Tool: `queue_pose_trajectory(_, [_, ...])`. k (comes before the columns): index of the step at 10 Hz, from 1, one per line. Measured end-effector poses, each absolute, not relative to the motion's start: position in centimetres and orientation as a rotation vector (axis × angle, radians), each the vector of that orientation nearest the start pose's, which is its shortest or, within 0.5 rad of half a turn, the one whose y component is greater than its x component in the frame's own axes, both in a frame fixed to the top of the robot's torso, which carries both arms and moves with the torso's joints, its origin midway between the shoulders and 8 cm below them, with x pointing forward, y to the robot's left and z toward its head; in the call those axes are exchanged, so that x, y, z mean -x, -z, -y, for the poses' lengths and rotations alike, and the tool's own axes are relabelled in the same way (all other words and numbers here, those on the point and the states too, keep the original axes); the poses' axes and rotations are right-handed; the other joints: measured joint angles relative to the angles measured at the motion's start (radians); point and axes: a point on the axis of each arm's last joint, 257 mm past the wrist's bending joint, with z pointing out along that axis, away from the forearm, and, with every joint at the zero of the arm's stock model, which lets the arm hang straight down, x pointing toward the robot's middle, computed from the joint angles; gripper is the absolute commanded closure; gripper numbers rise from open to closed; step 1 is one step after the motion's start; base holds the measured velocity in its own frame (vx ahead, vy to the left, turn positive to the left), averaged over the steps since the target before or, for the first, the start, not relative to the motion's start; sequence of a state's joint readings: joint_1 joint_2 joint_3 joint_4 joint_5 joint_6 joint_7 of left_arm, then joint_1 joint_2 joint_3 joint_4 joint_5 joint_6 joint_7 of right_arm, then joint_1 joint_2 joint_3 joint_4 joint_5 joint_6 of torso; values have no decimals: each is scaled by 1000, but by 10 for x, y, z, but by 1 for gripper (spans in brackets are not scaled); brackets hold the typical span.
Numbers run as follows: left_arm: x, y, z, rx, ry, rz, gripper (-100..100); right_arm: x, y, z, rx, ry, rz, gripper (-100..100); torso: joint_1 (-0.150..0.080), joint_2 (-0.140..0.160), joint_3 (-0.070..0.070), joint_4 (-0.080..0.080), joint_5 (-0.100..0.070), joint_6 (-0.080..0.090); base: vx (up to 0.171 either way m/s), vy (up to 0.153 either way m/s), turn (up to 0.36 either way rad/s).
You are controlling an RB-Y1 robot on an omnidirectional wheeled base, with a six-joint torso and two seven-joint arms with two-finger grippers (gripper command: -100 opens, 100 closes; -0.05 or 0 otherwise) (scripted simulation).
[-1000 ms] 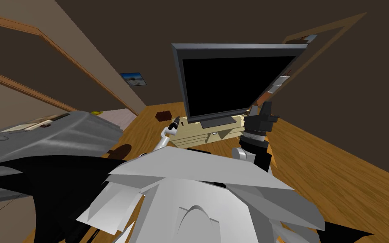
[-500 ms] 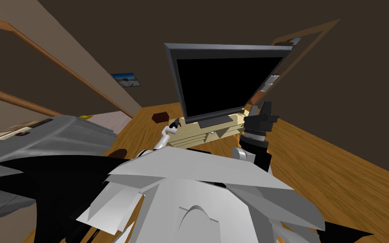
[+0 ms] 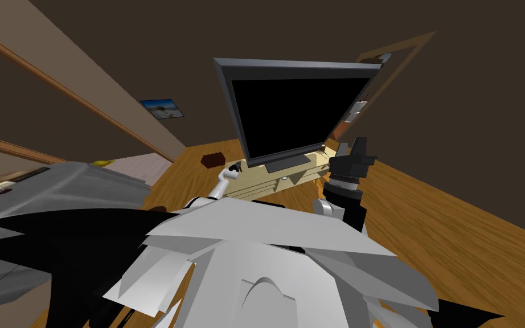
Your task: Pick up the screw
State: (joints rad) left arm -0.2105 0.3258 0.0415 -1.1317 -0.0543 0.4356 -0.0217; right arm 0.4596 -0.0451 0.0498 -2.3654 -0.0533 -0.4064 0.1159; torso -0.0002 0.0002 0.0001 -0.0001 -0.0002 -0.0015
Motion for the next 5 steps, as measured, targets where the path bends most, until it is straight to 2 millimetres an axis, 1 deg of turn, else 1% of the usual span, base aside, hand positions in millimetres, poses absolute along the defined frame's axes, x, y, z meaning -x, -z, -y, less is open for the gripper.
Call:
queue_pose_trajectory(1, [-533,400,-408,1431,423,-1710,-100,-346,-57,257,-597,-1304,-631,0,0,0,0,0,0,1,3,-6,-90])
queue_pose_trajectory(2, [-529,408,-413,1448,397,-1725,-100,-346,-57,257,-598,-1304,-631,0,0,0,0,0,0,0,5,-11,-155])
queue_pose_trajectory(3, [-526,415,-422,1468,361,-1740,-100,-346,-57,257,-597,-1304,-631,0,-1,0,0,0,0,1,4,-6,-75])
queue_pose_trajectory(5, [-520,422,-432,1502,302,-1766,-100,-346,-57,257,-597,-1304,-631,0,-1,0,0,0,0,0,4,-8,-97])
